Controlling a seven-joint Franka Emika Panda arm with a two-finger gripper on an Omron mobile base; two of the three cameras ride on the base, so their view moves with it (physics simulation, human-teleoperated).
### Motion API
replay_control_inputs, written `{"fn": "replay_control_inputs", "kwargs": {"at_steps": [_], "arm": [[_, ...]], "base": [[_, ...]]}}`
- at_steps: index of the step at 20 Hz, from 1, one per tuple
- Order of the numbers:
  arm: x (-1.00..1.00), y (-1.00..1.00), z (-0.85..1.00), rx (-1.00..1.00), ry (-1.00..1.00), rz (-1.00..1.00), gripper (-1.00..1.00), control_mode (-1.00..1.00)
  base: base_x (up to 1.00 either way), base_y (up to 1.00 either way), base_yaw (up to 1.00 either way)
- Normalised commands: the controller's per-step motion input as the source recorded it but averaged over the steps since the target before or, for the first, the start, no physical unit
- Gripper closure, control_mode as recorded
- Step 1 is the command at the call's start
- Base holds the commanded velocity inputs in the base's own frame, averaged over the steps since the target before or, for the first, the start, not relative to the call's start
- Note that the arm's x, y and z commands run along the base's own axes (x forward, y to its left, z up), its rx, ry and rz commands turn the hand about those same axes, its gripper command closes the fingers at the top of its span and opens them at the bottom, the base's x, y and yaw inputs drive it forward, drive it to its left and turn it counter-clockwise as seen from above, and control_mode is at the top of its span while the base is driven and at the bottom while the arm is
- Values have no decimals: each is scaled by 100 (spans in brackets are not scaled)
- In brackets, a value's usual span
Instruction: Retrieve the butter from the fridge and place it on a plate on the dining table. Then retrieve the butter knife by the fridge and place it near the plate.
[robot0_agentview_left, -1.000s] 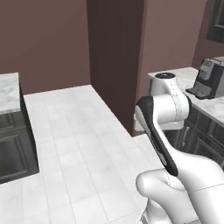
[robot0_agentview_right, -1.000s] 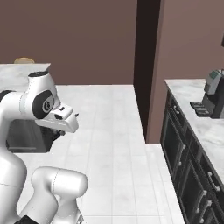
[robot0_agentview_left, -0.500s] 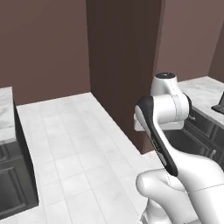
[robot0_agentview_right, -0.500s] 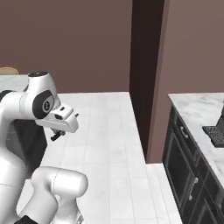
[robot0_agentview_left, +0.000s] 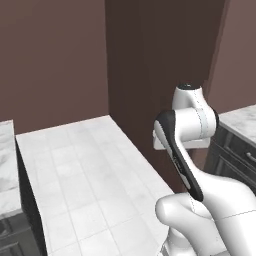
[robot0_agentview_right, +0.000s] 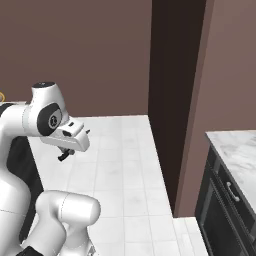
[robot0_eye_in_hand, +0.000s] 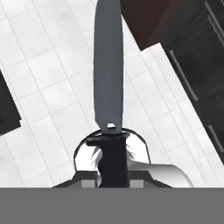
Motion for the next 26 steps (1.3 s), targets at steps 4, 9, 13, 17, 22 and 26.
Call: {"fn": "replay_control_inputs", "kwargs": {"at_steps": [4,9,13,17,22,26], "arm": [[0,0,0,0,0,0,100,100],[0,0,0,0,0,0,100,100],[0,0,0,0,0,0,100,100],[0,0,0,0,0,0,100,100],[0,0,0,0,0,0,100,100],[0,0,0,0,0,0,100,100]], "base": [[100,29,-7],[100,26,3],[100,14,10],[99,0,32],[93,0,31],[77,0,25]]}}
